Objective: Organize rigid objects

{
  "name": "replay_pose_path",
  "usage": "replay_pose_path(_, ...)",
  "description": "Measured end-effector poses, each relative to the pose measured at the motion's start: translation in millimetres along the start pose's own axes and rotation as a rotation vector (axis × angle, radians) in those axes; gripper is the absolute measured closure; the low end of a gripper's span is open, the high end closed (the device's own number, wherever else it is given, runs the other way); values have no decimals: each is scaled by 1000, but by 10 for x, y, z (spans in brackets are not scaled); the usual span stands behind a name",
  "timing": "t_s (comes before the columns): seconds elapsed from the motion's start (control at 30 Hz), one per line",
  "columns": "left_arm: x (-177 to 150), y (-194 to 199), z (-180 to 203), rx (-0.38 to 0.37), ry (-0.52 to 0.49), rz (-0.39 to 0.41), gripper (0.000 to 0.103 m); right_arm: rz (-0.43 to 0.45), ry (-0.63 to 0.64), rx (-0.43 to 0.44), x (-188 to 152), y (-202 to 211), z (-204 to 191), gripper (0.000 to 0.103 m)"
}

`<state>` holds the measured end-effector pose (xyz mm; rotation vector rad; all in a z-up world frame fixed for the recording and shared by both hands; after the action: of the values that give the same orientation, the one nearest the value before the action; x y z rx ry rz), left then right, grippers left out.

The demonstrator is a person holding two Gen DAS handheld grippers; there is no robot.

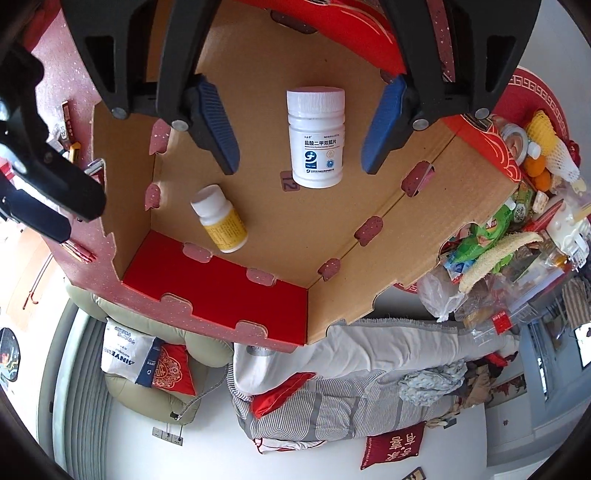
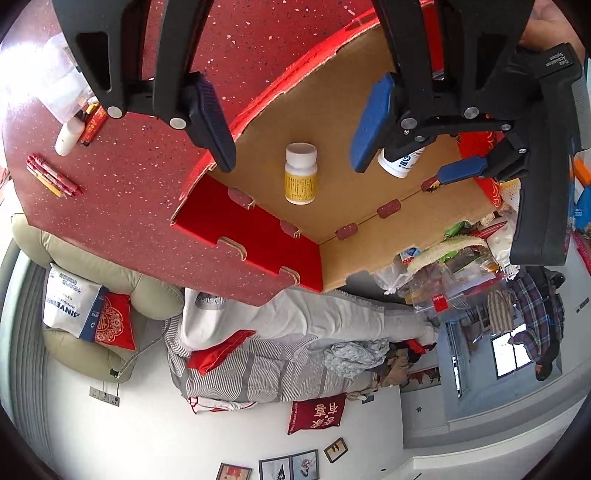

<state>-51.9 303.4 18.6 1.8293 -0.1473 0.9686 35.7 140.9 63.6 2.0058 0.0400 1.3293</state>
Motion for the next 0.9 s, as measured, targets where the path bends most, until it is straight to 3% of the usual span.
replay_pose_path(0.13, -6, 178, 86, -22, -7, 27, 31, 51, -31, -31, -131, 368, 144, 38)
replay_pose_path(0.27, -71, 501, 246, -80, -2, 71, 31, 78, -65, -106, -466, 787, 416, 37)
replay_pose_path(0.37, -197, 845, 536, -144, -25, 115, 31, 62, -115, -176, -842, 1038, 708, 37)
replay_pose_path(0.47, -412, 1127, 1021, -214, -112, 145, 31, 5, -213, -221, -1231, 1133, 1073, 38)
replay_pose_path(0.67, -828, 996, 1923, -268, -278, 47, 31, -33, -332, -253, -1566, 1256, 1528, 38)
replay_pose_path(0.77, -929, 810, 2237, -283, -313, -16, 31, -9, -372, -246, -1605, 1302, 1670, 38)
replay_pose_path(0.9, -916, 696, 2538, -312, -323, -34, 34, 17, -449, -212, -1700, 1347, 1871, 38)
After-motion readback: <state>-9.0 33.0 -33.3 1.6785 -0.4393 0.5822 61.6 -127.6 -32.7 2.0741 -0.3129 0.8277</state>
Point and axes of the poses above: each gripper's, at about its wrist camera, not at the fingertips, and y roughly against the way its jaws point, z to its right, x to its top, the point moved 7 cm from there along -y, roughly the way its jaws point, and after that the axes turned 15 degrees about x, right-handed, at the moved point
